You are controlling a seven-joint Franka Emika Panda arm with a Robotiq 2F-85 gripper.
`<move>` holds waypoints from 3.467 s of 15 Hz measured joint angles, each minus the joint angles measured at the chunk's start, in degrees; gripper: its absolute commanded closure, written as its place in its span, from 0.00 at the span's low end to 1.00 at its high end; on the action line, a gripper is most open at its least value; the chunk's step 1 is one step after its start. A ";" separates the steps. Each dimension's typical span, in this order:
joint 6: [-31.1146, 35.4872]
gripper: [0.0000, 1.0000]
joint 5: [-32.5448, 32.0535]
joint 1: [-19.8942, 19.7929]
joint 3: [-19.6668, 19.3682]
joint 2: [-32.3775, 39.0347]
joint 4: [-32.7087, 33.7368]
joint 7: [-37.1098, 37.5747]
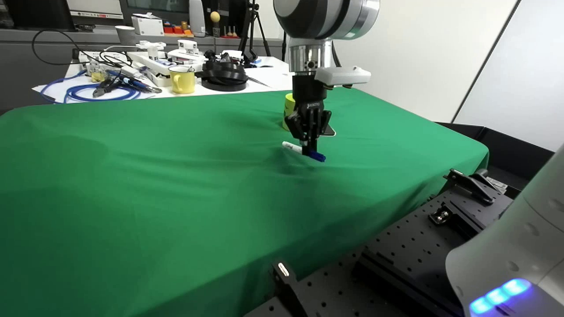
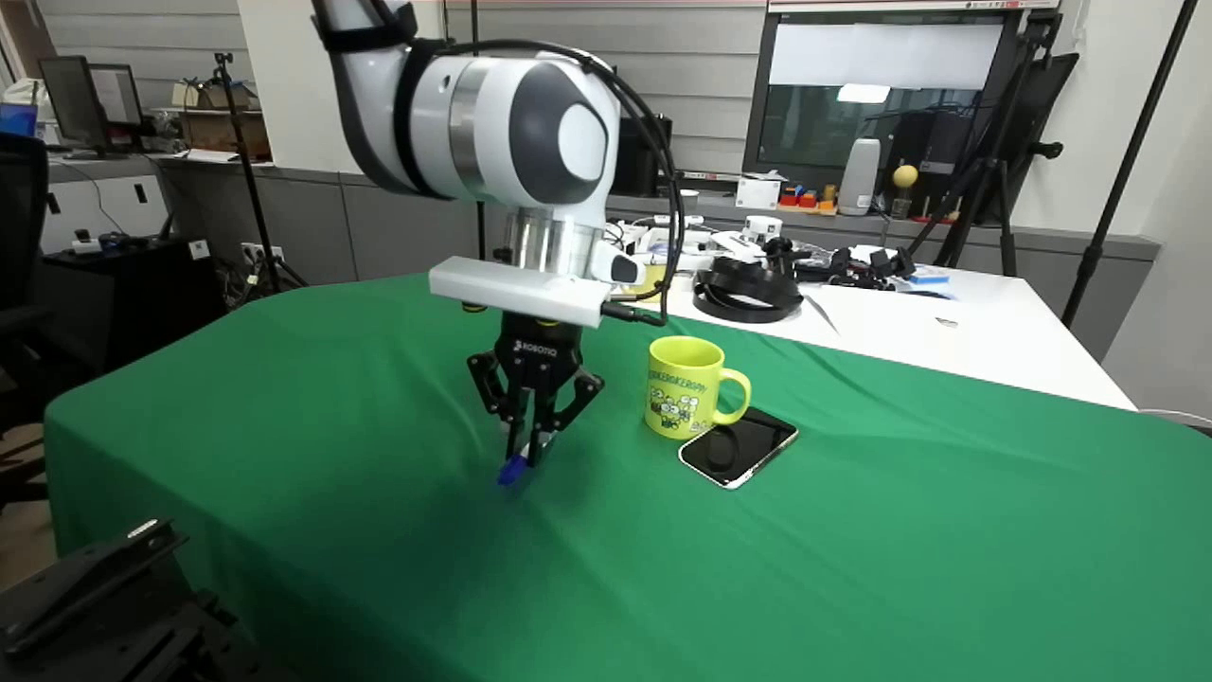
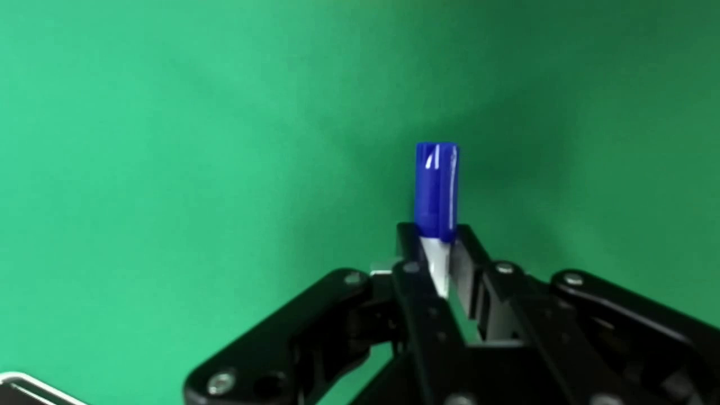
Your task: Pick up the marker and put it inside the mug
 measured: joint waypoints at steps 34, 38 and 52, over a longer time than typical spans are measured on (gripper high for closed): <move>-41.97 0.95 49.27 -12.11 -9.32 5.58 25.74 10.83; -40.96 0.95 49.38 -11.97 -9.33 5.60 25.74 12.49; -40.35 0.82 49.28 -11.76 -9.34 5.73 25.74 13.05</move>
